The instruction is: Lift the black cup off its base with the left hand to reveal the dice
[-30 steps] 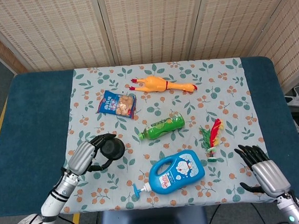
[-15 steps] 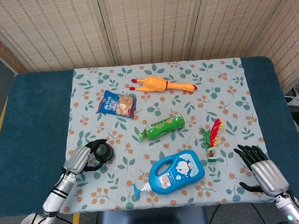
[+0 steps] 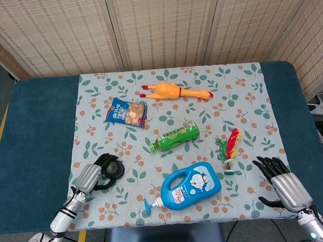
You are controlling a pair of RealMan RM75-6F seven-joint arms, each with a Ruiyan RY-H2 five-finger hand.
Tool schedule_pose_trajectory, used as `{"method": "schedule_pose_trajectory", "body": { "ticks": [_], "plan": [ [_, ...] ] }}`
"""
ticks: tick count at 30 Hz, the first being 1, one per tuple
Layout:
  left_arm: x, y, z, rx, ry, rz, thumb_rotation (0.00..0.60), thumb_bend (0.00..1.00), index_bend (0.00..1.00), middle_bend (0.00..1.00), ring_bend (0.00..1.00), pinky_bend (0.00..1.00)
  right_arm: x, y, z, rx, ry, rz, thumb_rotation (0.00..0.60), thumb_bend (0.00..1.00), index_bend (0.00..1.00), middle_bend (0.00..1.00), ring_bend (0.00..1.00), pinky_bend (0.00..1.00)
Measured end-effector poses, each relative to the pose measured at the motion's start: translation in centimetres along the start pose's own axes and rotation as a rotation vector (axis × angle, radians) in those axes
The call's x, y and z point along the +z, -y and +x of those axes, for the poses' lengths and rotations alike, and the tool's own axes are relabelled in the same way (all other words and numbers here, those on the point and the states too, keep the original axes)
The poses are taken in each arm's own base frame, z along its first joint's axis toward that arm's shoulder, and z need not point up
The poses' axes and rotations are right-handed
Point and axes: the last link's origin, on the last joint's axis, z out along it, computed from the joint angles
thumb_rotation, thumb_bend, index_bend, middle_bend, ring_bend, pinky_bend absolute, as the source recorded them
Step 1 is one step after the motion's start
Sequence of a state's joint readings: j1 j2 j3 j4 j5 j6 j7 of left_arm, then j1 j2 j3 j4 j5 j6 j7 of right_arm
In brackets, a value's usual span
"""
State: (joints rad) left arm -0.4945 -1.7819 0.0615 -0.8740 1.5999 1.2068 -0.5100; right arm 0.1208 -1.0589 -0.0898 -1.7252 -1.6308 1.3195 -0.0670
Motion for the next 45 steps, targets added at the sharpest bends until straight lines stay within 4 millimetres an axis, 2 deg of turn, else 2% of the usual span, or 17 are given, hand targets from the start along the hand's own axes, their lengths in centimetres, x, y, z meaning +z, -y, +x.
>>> {"method": "schedule_pose_trajectory", "body": {
  "ticks": [3,9,17,22,28,33,36,38,40,42,45],
  "plan": [
    [0.0,-0.2,0.1,-0.006,0.000,-0.010,0.600,0.46,0.00,0.00,0.00,0.24,0.0,0.0,0.0,0.000,0.001,0.000,0.550,0.11,0.00,0.00,0.00,0.00],
    [0.1,-0.6,1.2,-0.045,-0.045,-0.021,0.600,0.43,0.00,0.00,0.00,0.17,-0.1,0.0,0.1,0.002,0.000,0.000,0.550,0.11,0.00,0.00,0.00,0.00],
    [-0.2,-1.3,2.3,-0.062,-0.064,-0.040,0.600,0.42,0.00,0.00,0.00,0.16,-0.2,0.0,0.2,0.007,-0.004,0.002,0.550,0.11,0.00,0.00,0.00,0.00],
    [-0.6,-2.8,2.7,-0.062,-0.054,-0.078,0.600,0.40,0.00,0.00,0.00,0.16,-0.3,0.0,0.4,0.013,-0.006,0.008,0.550,0.11,0.00,0.00,0.00,0.00],
    [-0.2,-4.6,2.5,0.048,-0.031,-0.098,0.600,0.39,0.00,0.00,0.00,0.09,-0.6,0.1,0.6,0.021,-0.008,0.023,0.549,0.11,0.00,0.00,0.00,0.00],
    [1.0,-4.8,2.2,0.156,-0.017,-0.072,0.600,0.39,0.00,0.00,0.00,0.07,-1.0,0.0,0.8,0.032,-0.012,0.029,0.549,0.11,0.00,0.00,0.00,0.00],
    [1.5,-4.7,1.8,0.190,-0.003,-0.046,0.600,0.39,0.00,0.00,0.00,0.07,-1.1,-0.1,1.0,0.035,-0.014,0.027,0.549,0.11,0.00,0.00,0.00,0.00],
    [1.6,-4.6,1.7,0.205,0.007,-0.036,0.600,0.39,0.05,0.00,0.00,0.10,-1.1,-0.2,1.0,0.035,-0.012,0.026,0.549,0.11,0.00,0.00,0.00,0.00],
    [1.7,-4.5,1.7,0.222,0.015,-0.024,0.600,0.39,0.11,0.01,0.00,0.15,-1.0,-0.2,0.9,0.034,-0.008,0.027,0.550,0.11,0.00,0.00,0.00,0.00],
    [1.7,-4.5,1.7,0.239,0.024,-0.014,0.600,0.40,0.13,0.04,0.01,0.19,-0.9,-0.1,0.9,0.033,-0.005,0.027,0.551,0.11,0.00,0.00,0.00,0.00],
    [1.7,-4.8,1.8,0.251,0.022,-0.013,0.600,0.41,0.14,0.10,0.08,0.28,-0.9,-0.1,0.8,0.032,-0.004,0.026,0.550,0.11,0.00,0.00,0.00,0.00]
  ]
}}
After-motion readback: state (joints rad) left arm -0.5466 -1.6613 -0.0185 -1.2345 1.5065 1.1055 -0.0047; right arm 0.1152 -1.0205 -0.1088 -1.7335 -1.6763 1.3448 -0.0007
